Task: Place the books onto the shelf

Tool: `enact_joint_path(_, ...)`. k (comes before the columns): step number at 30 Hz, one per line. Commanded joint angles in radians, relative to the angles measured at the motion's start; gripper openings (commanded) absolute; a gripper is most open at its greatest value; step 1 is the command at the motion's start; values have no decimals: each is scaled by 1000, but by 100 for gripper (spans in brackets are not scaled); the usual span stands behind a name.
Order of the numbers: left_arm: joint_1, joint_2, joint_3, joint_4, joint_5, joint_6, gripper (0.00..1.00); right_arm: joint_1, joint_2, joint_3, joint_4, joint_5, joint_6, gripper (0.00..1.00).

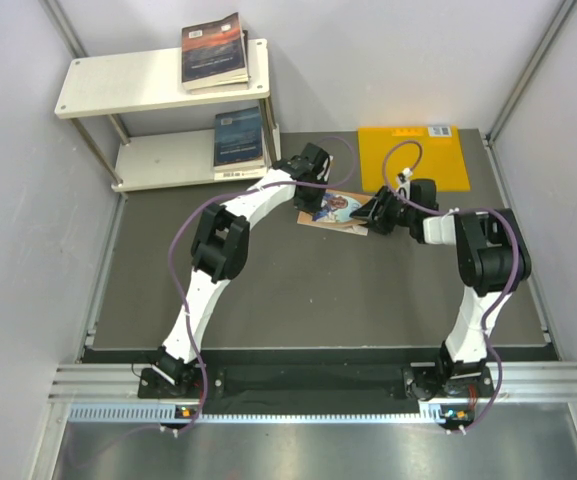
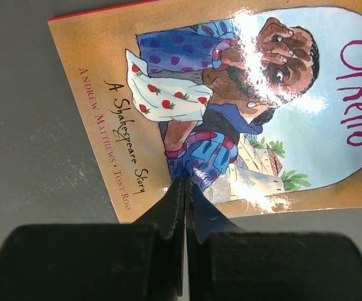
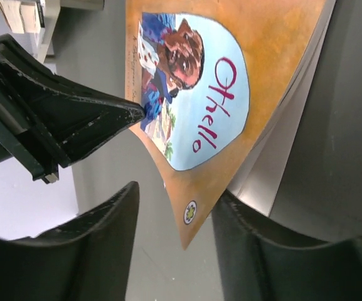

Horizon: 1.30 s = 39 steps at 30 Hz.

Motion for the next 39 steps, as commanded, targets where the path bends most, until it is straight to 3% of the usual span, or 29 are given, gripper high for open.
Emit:
enact_joint_path(1, -2, -9, -40, -23, 22, 22, 0, 38, 28, 39, 42, -62, 36, 47)
enact_joint_path(5, -4, -24, -47, -23, 29, 24, 0, 41, 19, 35, 26, -40, 21, 46)
enact_joint_path(8, -5, -36, -60, -28, 37, 22, 0, 43, 27, 39, 31, -49, 19, 27)
enact_joint_path(9, -5, -44, -67, -28, 35, 24, 0, 44, 27, 39, 34, -52, 21, 14)
enact_joint_path(12, -4, -94, -104, -44, 26, 34, 0, 46, 7, 29, 17, -51, 4, 1)
enact_joint_path(14, -5, -160, -161, -41, 23, 48, 8, 49, -21, 28, -32, -42, -36, 0)
enact_joint_path(21, -4, -465, -392, 20, 68, 116, 44, 47, -117, 81, -318, -65, -272, 0)
enact_joint_path(23, -2, -569, -449, 22, 113, 166, 66, 49, -143, 126, -475, -66, -391, 0)
enact_joint_path(24, -1, -605, -471, 32, 130, 189, 90, 49, -154, 141, -527, -66, -431, 0)
enact_joint_path(25, -1, -639, -501, 37, 140, 209, 99, 50, -171, 170, -614, -65, -500, 0)
enact_joint_path(28, 4, -746, -549, 52, 152, 226, 99, 49, -212, 224, -758, -62, -608, 0)
enact_joint_path(32, 19, -880, -667, 125, 161, 270, 99, 55, -294, 239, -808, -65, -643, 0)
enact_joint_path(39, 235, -1032, -967, 294, 504, 257, 99, 139, -381, 285, -926, -31, -731, 0)
